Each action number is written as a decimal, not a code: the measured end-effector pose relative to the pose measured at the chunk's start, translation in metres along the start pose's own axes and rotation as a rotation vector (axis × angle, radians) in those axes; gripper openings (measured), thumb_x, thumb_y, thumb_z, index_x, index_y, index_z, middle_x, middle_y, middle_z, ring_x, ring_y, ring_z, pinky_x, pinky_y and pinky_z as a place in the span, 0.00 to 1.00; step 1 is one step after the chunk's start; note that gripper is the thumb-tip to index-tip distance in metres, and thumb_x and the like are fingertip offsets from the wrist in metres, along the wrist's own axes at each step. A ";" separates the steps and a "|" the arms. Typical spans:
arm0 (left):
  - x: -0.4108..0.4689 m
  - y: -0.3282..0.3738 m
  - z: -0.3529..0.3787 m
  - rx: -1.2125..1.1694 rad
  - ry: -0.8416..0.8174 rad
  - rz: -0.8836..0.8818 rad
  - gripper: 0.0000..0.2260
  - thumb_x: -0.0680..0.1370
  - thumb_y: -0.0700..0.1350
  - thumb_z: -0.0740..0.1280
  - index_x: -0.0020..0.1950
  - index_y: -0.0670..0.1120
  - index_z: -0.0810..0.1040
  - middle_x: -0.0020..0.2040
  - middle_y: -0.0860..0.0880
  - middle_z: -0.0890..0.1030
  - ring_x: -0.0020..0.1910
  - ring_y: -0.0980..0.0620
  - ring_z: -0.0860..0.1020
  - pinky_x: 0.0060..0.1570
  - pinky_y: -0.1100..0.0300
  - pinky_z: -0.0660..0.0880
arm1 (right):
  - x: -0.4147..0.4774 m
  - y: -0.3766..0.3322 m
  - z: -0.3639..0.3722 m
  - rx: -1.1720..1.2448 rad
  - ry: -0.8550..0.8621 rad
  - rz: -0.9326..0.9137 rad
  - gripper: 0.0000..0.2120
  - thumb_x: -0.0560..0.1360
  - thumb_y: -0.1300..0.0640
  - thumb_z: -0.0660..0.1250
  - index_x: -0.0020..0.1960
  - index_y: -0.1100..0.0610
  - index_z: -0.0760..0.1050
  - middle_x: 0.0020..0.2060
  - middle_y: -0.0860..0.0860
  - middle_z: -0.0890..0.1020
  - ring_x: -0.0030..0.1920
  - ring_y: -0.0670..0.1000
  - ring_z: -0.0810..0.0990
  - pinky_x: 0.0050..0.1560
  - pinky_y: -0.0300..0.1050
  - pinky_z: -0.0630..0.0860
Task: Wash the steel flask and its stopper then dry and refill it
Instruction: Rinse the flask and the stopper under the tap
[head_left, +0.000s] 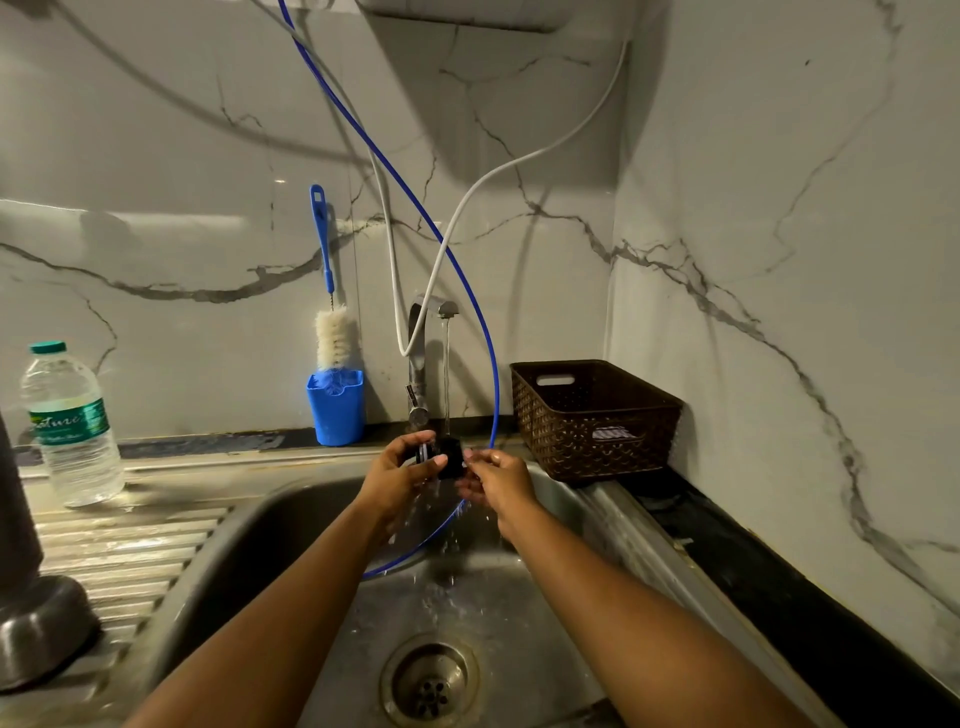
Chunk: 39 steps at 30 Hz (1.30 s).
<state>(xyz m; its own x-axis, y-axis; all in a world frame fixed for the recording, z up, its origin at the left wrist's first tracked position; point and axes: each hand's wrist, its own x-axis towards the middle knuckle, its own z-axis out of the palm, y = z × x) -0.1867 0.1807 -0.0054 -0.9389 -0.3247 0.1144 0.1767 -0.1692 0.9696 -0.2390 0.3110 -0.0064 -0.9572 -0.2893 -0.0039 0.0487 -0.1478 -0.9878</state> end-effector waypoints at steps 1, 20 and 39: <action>0.000 0.000 0.000 0.001 -0.014 -0.012 0.14 0.75 0.36 0.67 0.59 0.48 0.75 0.63 0.42 0.74 0.60 0.42 0.75 0.55 0.50 0.76 | 0.001 -0.001 -0.001 0.002 0.017 -0.009 0.07 0.78 0.59 0.64 0.55 0.59 0.75 0.53 0.59 0.80 0.46 0.52 0.81 0.42 0.40 0.80; -0.006 0.005 -0.003 -0.092 -0.014 -0.095 0.13 0.80 0.44 0.62 0.63 0.44 0.74 0.57 0.40 0.77 0.55 0.43 0.77 0.44 0.56 0.77 | 0.004 0.005 0.005 -0.096 0.103 -0.093 0.10 0.77 0.64 0.64 0.57 0.64 0.75 0.56 0.59 0.79 0.53 0.57 0.80 0.48 0.42 0.79; -0.008 0.006 -0.005 -0.110 -0.046 -0.097 0.11 0.78 0.38 0.63 0.60 0.44 0.75 0.55 0.42 0.79 0.47 0.49 0.80 0.43 0.58 0.79 | 0.001 0.005 0.004 0.016 -0.013 -0.127 0.14 0.74 0.64 0.68 0.59 0.61 0.74 0.57 0.59 0.79 0.53 0.52 0.78 0.55 0.44 0.77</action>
<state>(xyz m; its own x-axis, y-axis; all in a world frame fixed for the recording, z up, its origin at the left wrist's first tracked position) -0.1767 0.1774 -0.0020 -0.9652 -0.2593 0.0334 0.1134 -0.2998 0.9472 -0.2388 0.3064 -0.0106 -0.9522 -0.2795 0.1231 -0.0679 -0.1993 -0.9776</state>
